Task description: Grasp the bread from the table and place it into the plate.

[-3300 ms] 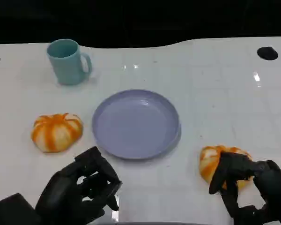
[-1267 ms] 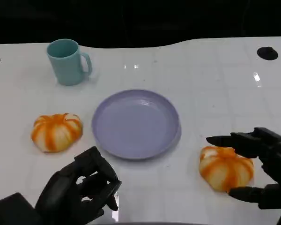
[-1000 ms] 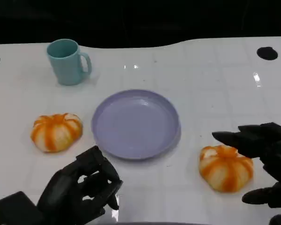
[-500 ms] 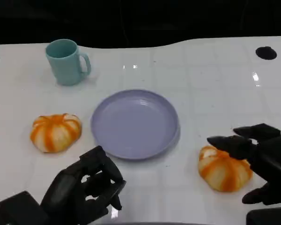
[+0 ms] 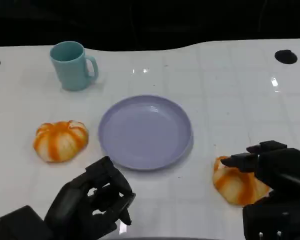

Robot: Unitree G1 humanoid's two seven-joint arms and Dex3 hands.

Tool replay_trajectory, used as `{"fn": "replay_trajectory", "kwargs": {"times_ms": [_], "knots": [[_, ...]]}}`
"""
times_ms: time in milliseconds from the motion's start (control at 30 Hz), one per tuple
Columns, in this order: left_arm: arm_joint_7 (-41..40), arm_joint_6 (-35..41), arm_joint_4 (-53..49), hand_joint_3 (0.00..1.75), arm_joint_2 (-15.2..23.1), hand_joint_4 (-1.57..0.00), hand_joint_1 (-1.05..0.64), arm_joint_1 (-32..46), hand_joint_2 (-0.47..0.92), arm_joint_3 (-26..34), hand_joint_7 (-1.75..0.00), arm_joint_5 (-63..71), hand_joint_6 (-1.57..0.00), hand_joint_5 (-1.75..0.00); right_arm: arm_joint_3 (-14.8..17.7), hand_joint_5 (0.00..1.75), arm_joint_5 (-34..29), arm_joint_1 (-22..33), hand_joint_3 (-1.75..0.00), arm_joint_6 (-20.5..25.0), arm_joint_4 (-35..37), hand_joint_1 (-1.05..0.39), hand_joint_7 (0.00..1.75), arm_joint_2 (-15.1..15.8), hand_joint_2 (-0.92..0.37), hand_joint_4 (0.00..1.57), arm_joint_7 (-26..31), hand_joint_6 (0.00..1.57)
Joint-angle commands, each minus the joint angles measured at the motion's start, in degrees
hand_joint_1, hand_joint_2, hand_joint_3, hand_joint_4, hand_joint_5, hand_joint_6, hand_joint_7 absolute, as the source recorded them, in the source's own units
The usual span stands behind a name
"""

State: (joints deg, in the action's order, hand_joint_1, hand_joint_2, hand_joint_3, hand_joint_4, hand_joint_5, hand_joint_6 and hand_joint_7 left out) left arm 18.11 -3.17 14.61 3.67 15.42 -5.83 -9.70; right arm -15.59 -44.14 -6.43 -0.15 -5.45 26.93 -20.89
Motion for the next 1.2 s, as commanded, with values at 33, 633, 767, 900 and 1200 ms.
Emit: {"fn": "replay_trajectory", "kwargs": {"times_ms": [33,633,767,900,1200], "knots": [[-0.5,0.2,0.9,0.42,0.5,-0.69,-0.52,0.4,0.92,0.2,-1.70,-0.1,-0.47,-1.75,-1.8,0.29,-0.5,-3.3,-0.03,0.7,4.5,-0.29,0.02,-0.7,-0.84,0.18,1.1,0.46],[-1.0,0.2,1.7,0.41,0.5,-0.69,-0.55,0.8,0.92,-0.2,-1.67,0.4,-0.49,-1.75,-5.6,1.05,0.0,-12.9,-0.10,-1.5,27.5,-0.20,0.25,-6.7,-0.92,0.75,19.5,1.08],[-1.1,0.4,2.1,0.41,0.4,-0.68,-0.54,1.0,0.92,-0.3,-1.66,0.1,-0.49,-1.75,-6.5,1.67,-0.7,-14.8,-0.58,-8.0,33.6,-0.12,1.31,-6.4,-0.69,0.87,29.6,0.86],[-1.2,0.7,2.5,0.42,0.3,-0.68,-0.53,1.3,0.92,-0.5,-1.65,0.0,-0.49,-1.75,-6.7,1.74,-0.7,-15.6,-0.90,-10.5,35.7,-0.13,1.64,-6.5,-0.53,0.87,34.6,0.71],[-0.9,0.9,2.8,0.41,1.0,-0.67,-0.54,1.7,0.92,-0.1,-1.65,0.1,-0.48,-1.75,-6.6,1.75,-0.5,-15.7,-1.14,-12.3,35.7,-0.12,1.60,-6.8,-0.39,0.90,40.6,0.76]]}}
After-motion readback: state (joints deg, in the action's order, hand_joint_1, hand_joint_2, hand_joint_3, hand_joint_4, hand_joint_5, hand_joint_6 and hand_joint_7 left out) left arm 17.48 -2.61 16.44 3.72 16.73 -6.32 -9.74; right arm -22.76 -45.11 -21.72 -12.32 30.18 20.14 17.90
